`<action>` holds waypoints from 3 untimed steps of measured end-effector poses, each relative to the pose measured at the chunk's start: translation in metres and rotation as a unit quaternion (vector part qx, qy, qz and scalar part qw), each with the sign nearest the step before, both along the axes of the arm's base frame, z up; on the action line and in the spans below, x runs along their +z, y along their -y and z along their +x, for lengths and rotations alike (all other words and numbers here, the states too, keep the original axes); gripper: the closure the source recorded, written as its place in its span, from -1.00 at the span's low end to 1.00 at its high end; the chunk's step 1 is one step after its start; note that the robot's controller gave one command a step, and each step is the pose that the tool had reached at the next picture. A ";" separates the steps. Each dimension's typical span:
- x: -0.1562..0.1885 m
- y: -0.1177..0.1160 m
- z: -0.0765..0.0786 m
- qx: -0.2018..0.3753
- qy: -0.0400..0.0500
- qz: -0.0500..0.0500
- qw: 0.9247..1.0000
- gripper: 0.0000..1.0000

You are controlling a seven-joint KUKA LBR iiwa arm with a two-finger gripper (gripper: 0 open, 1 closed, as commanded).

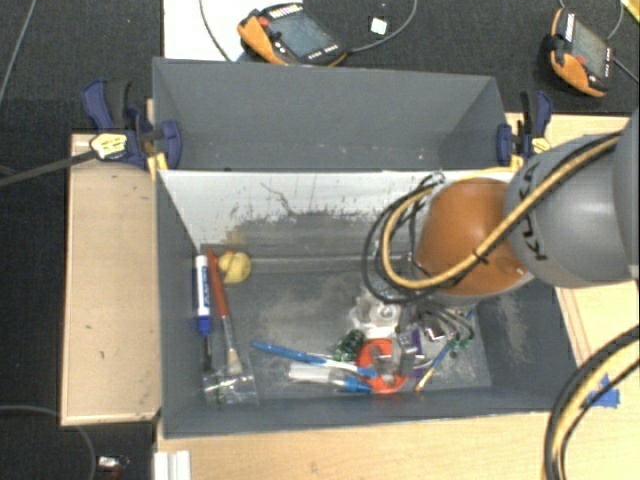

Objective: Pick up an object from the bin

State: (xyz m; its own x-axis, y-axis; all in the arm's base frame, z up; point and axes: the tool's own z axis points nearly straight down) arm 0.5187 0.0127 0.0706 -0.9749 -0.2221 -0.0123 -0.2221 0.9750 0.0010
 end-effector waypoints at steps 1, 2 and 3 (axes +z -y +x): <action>0.001 -0.020 -0.023 0.039 0.005 -0.001 0.999 -1.00; 0.001 -0.003 -0.003 0.008 0.004 0.000 1.000 -1.00; 0.002 -0.018 -0.019 0.033 0.007 0.000 0.999 1.00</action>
Offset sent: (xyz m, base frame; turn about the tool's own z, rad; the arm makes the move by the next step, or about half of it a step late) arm -0.0047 0.0033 0.0002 -0.0156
